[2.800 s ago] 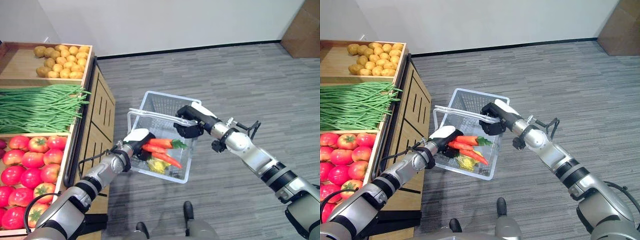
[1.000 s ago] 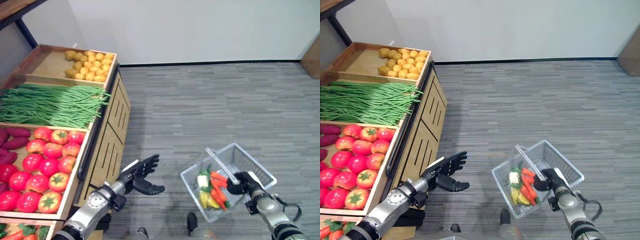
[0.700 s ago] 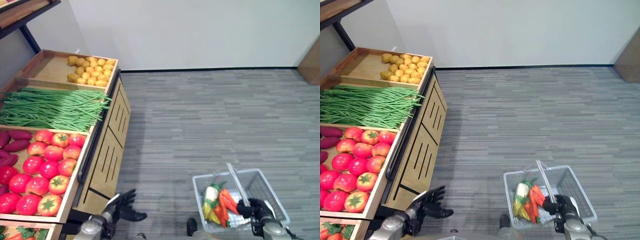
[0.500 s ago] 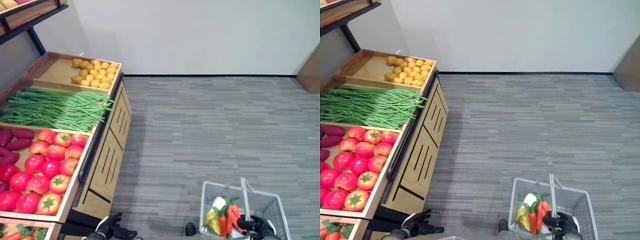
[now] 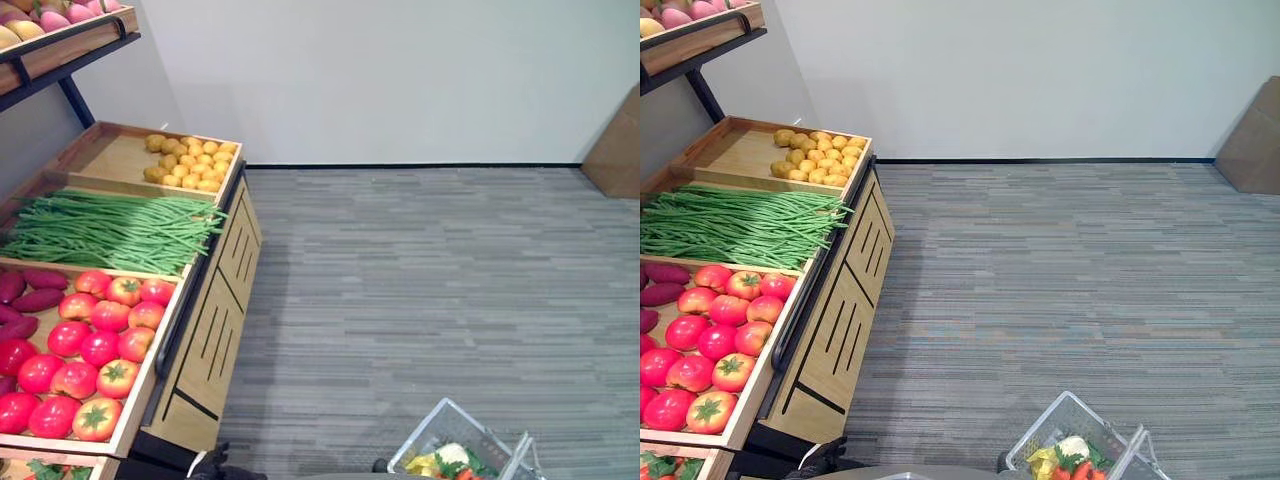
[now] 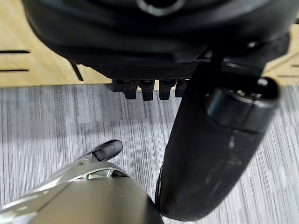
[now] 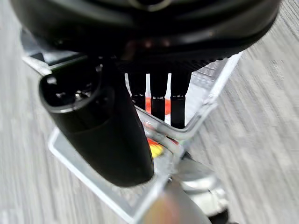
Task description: Get the vegetables into the basket
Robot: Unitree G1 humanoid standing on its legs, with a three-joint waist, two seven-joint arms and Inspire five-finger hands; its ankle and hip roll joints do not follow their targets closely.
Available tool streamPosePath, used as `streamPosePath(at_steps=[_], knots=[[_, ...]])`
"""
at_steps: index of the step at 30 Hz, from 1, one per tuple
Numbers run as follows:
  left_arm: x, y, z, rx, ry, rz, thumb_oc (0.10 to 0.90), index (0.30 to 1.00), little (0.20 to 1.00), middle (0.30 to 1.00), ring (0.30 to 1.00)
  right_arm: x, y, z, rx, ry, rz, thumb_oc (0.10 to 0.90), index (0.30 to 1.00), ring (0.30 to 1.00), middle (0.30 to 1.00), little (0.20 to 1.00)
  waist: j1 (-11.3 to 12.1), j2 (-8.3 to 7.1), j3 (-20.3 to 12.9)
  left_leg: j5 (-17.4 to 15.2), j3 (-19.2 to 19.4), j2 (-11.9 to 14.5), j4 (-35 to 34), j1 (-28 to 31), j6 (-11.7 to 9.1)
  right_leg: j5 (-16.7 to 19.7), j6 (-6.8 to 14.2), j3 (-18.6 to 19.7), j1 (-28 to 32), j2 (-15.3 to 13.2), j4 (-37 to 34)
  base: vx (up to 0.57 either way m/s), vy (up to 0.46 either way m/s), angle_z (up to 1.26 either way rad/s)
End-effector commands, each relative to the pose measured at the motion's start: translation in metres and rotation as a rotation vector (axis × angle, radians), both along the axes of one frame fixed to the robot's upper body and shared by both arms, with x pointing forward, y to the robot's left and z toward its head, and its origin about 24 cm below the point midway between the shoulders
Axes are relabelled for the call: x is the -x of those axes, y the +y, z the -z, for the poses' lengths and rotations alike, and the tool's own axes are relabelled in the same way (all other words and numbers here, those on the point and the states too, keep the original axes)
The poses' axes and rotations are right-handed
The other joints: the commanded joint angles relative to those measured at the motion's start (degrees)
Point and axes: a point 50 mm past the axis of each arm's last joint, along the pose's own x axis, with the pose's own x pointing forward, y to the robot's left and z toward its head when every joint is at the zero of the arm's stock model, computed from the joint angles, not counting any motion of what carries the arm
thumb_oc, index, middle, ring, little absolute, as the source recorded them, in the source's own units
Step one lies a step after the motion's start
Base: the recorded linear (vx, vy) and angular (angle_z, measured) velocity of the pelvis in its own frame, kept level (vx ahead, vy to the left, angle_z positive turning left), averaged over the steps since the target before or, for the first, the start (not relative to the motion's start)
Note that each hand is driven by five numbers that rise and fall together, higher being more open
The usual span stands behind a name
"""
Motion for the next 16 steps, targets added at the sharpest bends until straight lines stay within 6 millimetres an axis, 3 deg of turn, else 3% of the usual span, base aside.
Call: streamPosePath(at_steps=[1,9,16], knots=[[0.013,-0.001,0.003,0.004,0.057,-0.05,0.9,1.0,1.0,1.0,1.0,-0.025,0.003,0.001,-0.01,-0.028,-0.111,0.9,1.0,1.0,1.0,1.0,-0.3,-0.7,1.9,2.7,-3.9,2.9,0.1,-2.1,-3.5,-2.8,4.7,-2.8,4.6,-3.7,1.2,0.0,0.0,0.0],[0.013,-0.013,0.005,0.066,0.045,-0.104,0.9,1.0,1.0,1.0,1.0,-0.018,0.02,0.006,-0.082,0.013,-0.176,0.9,1.0,1.0,1.0,1.0,-0.3,-0.69,1.9,2.7,-4.0,3.0,0.1,-1.9,-3.5,-3.1,4.6,-2.7,4.8,-3.5,1.4,0.0,0.0,0.0],[0.013,-0.016,0.006,0.079,0.054,-0.09,0.9,1.0,1.0,1.0,1.0,-0.02,0.023,0.007,-0.097,0.02,-0.2,0.9,1.0,1.0,1.0,1.0,-0.3,-0.61,1.8,2.5,-4.0,3.0,0.1,-1.7,-3.5,-3.2,4.6,-2.7,4.8,-3.6,1.3,0.0,0.0,0.0]])
